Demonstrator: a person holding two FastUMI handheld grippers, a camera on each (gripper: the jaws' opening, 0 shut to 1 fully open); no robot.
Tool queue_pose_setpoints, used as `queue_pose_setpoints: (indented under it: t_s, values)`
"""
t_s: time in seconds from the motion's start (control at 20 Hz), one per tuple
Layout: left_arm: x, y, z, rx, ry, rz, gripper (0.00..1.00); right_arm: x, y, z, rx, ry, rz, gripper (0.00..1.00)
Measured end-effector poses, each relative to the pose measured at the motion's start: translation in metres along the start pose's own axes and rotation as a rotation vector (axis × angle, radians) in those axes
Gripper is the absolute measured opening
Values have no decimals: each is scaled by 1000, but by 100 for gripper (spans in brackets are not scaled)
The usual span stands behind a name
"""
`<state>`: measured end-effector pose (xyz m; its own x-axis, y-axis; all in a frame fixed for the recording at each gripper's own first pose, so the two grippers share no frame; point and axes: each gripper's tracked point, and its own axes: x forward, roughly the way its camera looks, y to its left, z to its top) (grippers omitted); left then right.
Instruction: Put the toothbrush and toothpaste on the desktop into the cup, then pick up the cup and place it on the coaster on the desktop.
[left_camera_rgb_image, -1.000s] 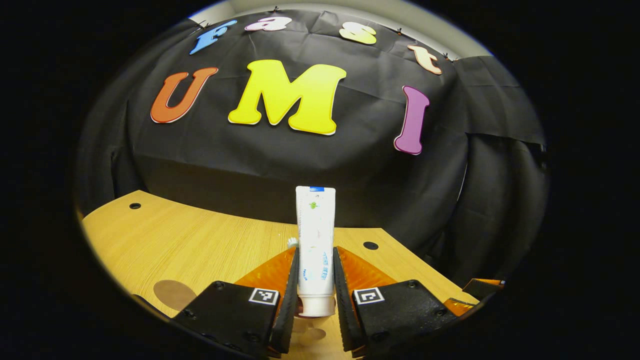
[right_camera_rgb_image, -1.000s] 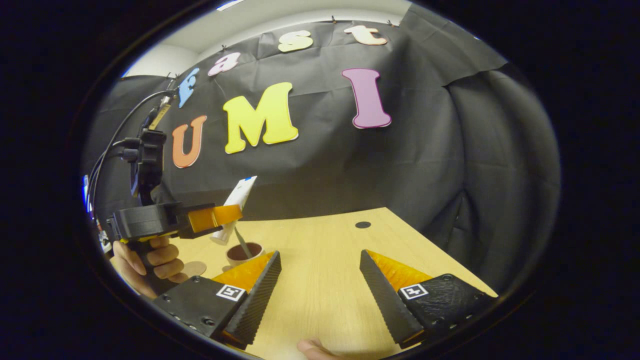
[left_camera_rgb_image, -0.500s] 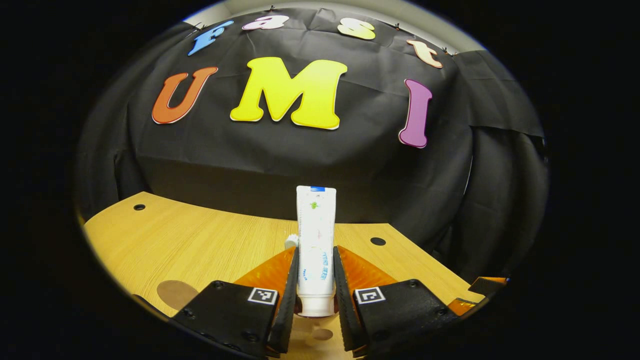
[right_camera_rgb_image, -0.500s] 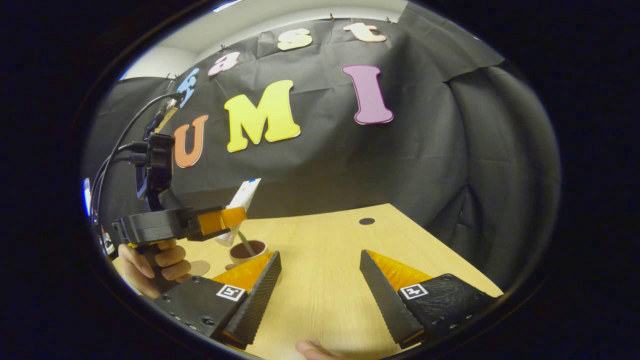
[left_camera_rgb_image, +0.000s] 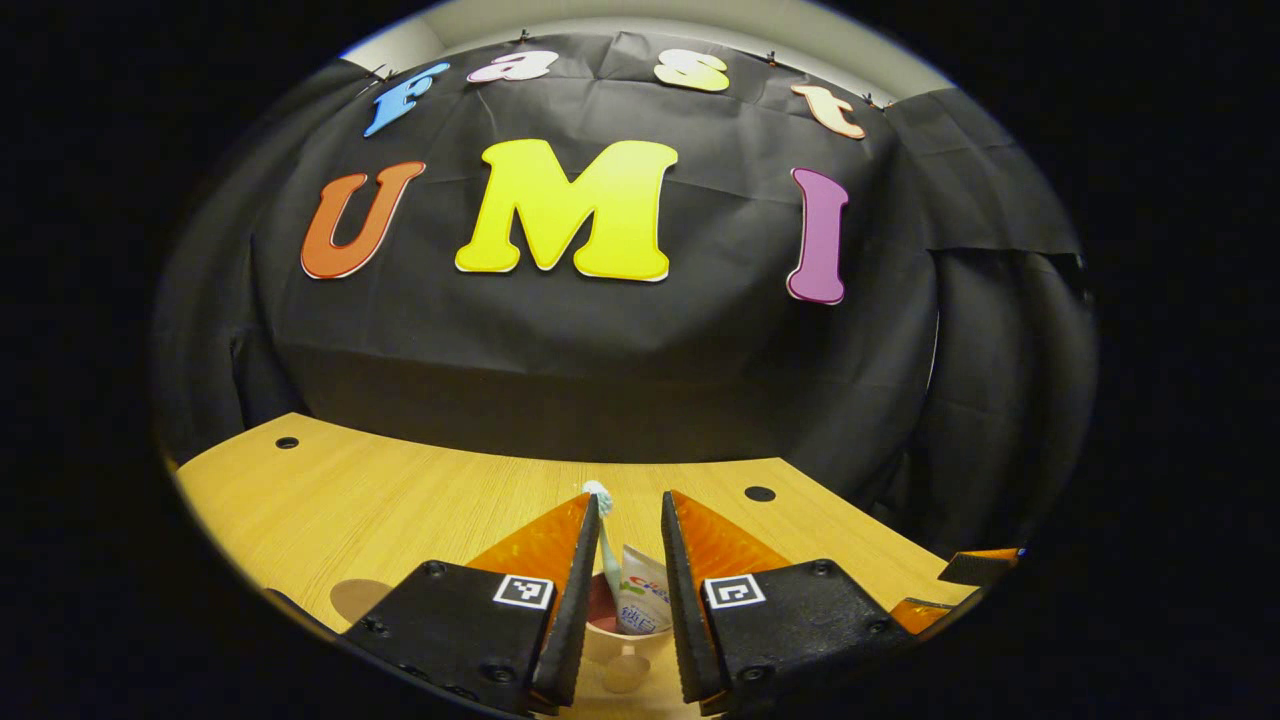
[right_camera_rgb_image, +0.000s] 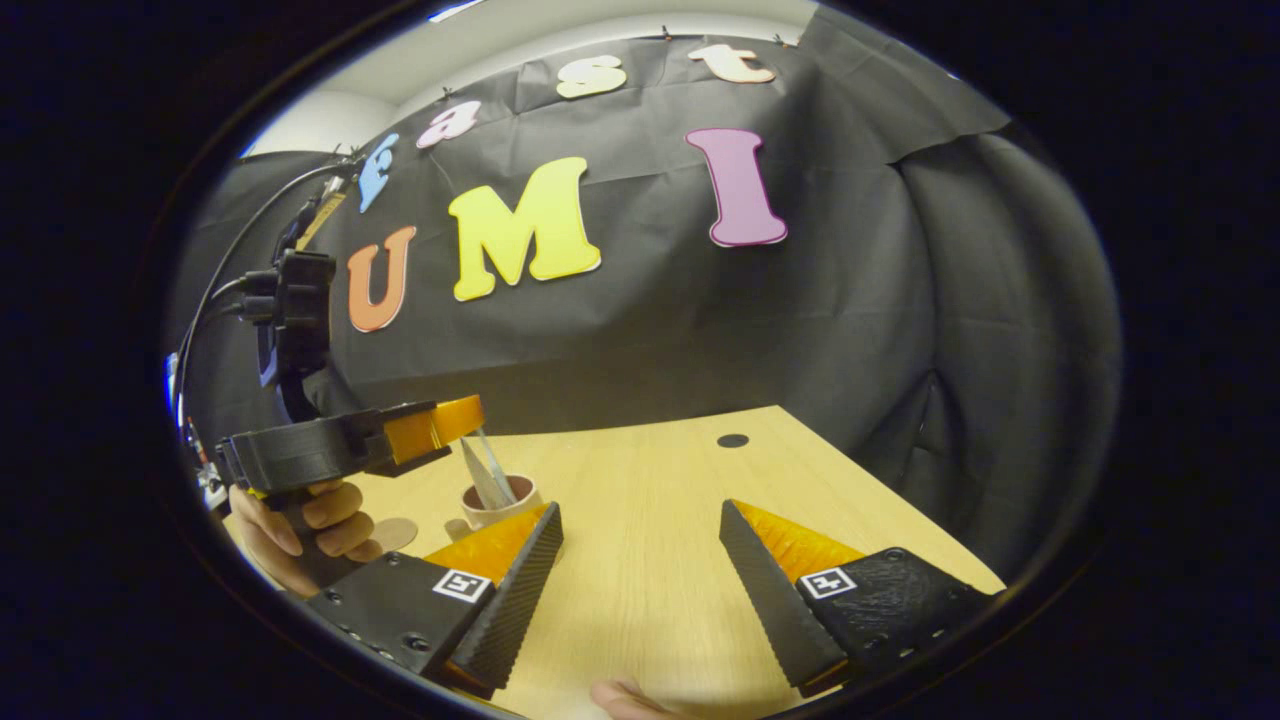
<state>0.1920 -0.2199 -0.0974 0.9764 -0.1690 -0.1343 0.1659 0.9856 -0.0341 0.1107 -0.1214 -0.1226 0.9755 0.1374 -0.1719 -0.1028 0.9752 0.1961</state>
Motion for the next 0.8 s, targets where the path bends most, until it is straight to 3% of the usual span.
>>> queue_pose_setpoints:
  t_s: [0.1,0.25,0.3,0.35,0.4,0.45,0.55,0.6,0.65,0.8]
  values:
    - [-3,-4,0,9,5,-13,41,0,1,0,-6,4,-6,93]
    - [-14,-11,13,27,-25,-30,42,-1,3,1,-14,9,-15,96]
    - [-20,-11,20,40,-44,-24,44,0,4,3,-21,10,-21,96]
    - [-27,-11,28,58,-66,-23,52,2,5,4,-29,14,-27,96]
    - [-34,-12,35,75,-85,-25,48,1,7,6,-40,19,-31,96]
    - [-41,-15,40,91,-94,-33,60,1,10,7,-52,25,-35,96]
    - [-58,-12,50,123,-123,-23,70,0,11,12,-64,28,-62,96]
    - [-67,-9,55,136,-139,-9,85,0,17,12,-67,31,-62,96]
    - [-75,-5,57,145,-140,2,91,-2,24,14,-67,38,-50,96]
    - [-98,11,54,134,-116,34,93,-4,43,11,-85,71,-11,96]
